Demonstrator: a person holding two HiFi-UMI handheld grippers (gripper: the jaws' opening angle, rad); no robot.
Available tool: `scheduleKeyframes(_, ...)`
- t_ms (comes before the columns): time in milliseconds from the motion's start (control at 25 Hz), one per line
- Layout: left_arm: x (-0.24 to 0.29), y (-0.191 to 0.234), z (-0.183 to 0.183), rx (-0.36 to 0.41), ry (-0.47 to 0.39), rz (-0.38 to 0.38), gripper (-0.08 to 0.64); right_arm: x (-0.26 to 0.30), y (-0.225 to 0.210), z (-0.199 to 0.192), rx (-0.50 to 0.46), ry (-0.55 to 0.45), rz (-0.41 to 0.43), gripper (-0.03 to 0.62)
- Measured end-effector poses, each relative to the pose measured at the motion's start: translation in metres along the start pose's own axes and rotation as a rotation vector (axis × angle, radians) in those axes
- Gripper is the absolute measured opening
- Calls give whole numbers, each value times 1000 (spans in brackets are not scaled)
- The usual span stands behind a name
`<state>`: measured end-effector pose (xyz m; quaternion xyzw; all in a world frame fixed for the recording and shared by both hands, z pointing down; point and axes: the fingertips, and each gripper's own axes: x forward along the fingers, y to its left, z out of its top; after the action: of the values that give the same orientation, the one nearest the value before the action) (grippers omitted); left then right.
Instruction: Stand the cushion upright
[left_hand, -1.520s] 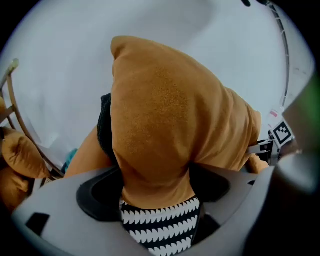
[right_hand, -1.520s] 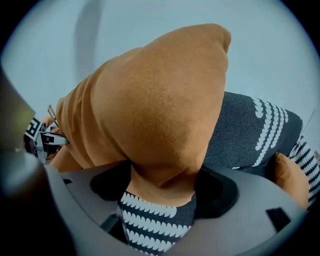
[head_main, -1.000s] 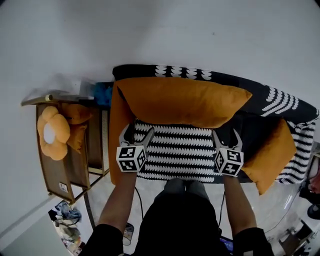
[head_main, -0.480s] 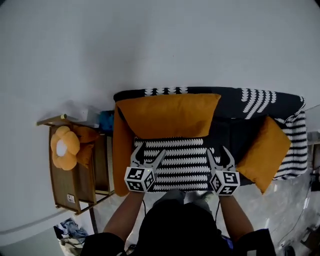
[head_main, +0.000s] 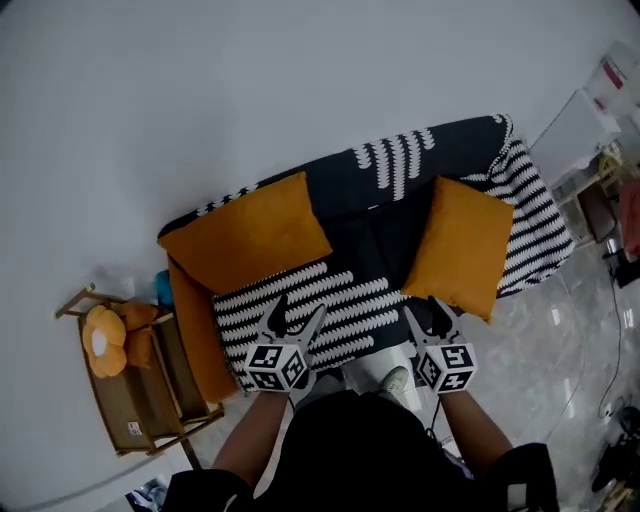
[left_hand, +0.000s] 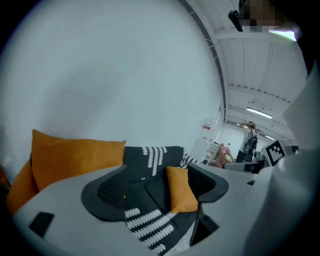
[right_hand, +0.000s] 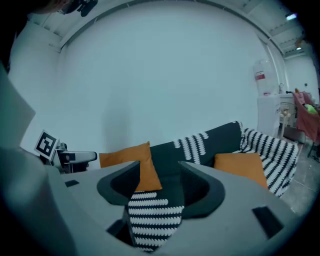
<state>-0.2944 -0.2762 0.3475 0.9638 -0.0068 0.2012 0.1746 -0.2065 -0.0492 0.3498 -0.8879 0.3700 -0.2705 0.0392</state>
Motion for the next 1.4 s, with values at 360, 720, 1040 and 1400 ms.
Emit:
scheduleKeyframes(360,54,-194,-12,177,31,-265,391,-156,-135,-5,55,-164,-242,259)
scheduleKeyframes(720,95,-343,-49,257,117,-500,390,-296,-229,-51,217,-273,-524,253)
scheduleKeyframes(1040,132,-385,-74,288,186,-556,387,-348,-268,-80,284,-276,-666,252)
scheduleKeyframes(1400,219,-418,-81,323,226,-572,385,-316,-349,-37,238,-232,-691,252)
